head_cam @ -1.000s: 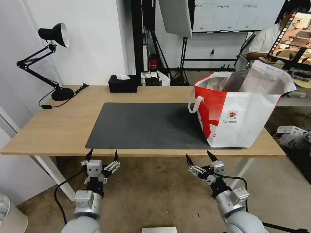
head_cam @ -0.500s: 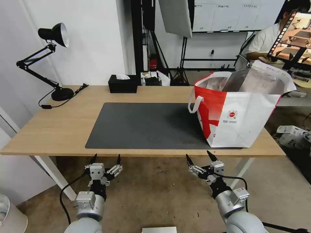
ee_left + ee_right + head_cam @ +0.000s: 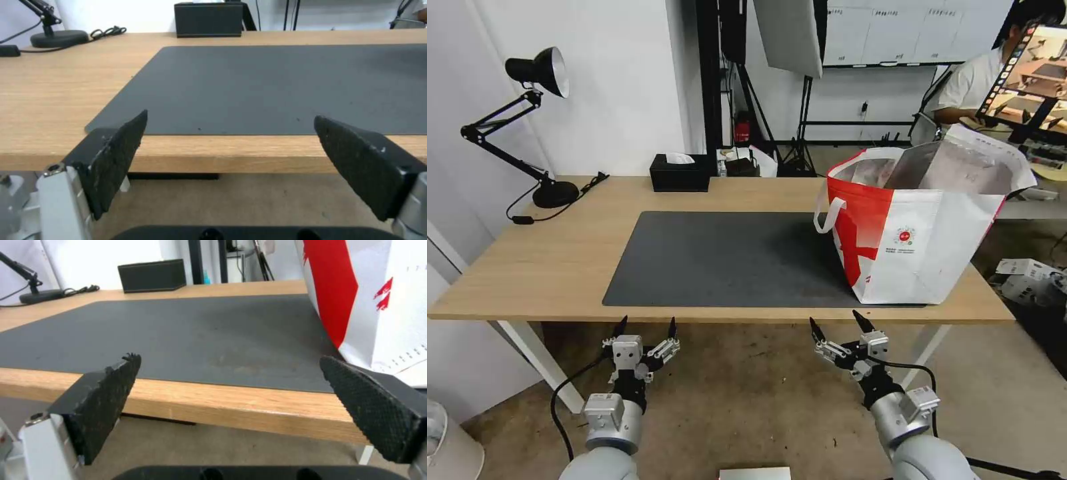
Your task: Pick up the trash from the table and place it into the takeout bag.
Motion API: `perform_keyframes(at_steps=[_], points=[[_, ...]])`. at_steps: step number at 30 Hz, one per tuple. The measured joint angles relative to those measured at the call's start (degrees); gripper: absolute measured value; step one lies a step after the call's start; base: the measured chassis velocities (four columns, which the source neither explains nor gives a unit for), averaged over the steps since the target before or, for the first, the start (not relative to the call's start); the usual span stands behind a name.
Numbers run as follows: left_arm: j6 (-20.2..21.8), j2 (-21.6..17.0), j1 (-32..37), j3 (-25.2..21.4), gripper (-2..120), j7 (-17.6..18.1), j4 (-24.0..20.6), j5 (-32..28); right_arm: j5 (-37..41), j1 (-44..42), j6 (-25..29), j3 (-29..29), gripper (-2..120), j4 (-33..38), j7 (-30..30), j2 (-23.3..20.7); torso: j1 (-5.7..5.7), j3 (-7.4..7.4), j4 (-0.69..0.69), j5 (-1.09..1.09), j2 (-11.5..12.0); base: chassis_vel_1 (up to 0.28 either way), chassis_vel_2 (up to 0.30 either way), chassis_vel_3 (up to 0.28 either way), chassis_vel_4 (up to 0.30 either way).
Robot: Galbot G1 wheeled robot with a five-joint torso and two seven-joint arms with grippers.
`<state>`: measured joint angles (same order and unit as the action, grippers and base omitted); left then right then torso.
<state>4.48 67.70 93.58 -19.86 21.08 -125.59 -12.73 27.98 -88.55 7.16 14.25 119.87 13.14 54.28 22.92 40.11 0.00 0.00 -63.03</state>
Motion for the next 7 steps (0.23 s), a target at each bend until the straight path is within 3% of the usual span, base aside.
perform_keyframes(at_steps=[7], points=[[0.03, -0.03, -0.04, 0.03, 100, 0.00, 0.00, 0.00, 0.00, 0.00, 0.00, 0.00, 100, 0.00, 0.00, 0.00, 0.00, 0.00, 0.00, 0.00, 0.00, 0.000, 0.000, 0.000, 0.000]])
